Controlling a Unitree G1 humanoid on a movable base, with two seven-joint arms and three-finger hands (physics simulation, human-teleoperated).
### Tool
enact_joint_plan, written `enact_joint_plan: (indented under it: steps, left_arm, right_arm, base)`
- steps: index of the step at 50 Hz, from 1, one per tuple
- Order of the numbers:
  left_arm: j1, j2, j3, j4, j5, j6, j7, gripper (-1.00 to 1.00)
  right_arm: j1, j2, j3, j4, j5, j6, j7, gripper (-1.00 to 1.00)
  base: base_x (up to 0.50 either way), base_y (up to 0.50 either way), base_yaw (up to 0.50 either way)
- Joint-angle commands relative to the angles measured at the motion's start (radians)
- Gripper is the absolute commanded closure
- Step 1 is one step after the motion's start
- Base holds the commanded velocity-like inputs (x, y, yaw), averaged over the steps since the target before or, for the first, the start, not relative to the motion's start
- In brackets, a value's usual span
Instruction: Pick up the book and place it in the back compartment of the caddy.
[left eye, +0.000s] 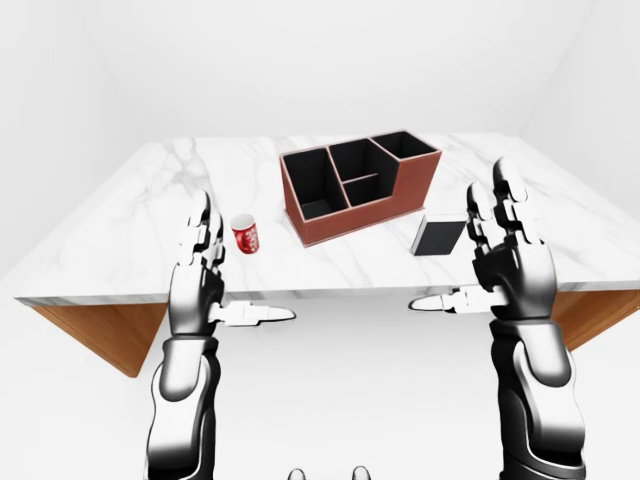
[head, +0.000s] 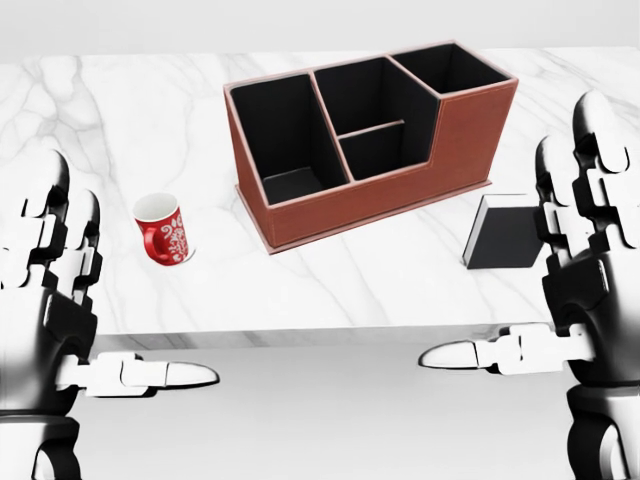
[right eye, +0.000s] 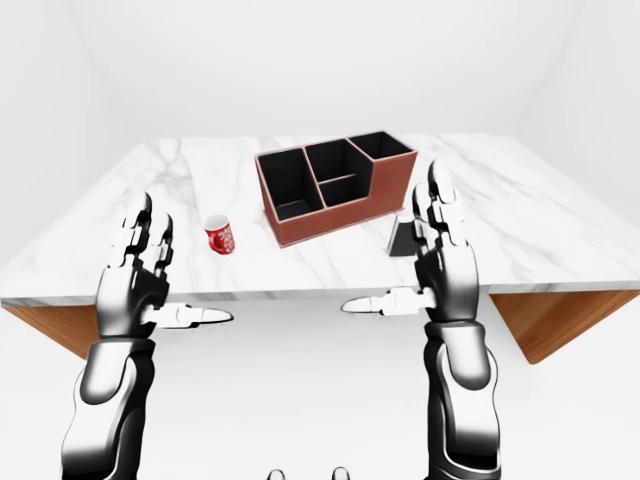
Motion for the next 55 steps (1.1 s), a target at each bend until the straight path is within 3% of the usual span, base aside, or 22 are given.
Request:
enact_joint_plan:
  steps: [1, 42, 55]
  left_arm:
    - [-0.007, 0.002, 0.007, -0.021, -0.004, 0.0, -0.002, -1.0]
    - [0.001, -0.002, -0.005, -0.015, 0.004, 0.0, -0.002, -1.0]
    - [0.0, -0.001, -0.002, -0.014, 0.004, 0.0, -0.003, -1.0]
  right_arm:
    - [-0.026, -0.024, -0.052, -0.103, 0.032, 0.0, 0.018, -1.0]
    - [-0.058, -0.052, -0.088, -0.109, 0.019, 0.0, 0.017, -1.0]
    - [-0.064, -0.057, -0.074, -0.116, -0.028, 0.0, 0.011, -1.0]
  base:
    - [0.5, 0.0, 0.0]
    - [0.5, 0.0, 0.0]
    - [0.03, 0.0, 0.0]
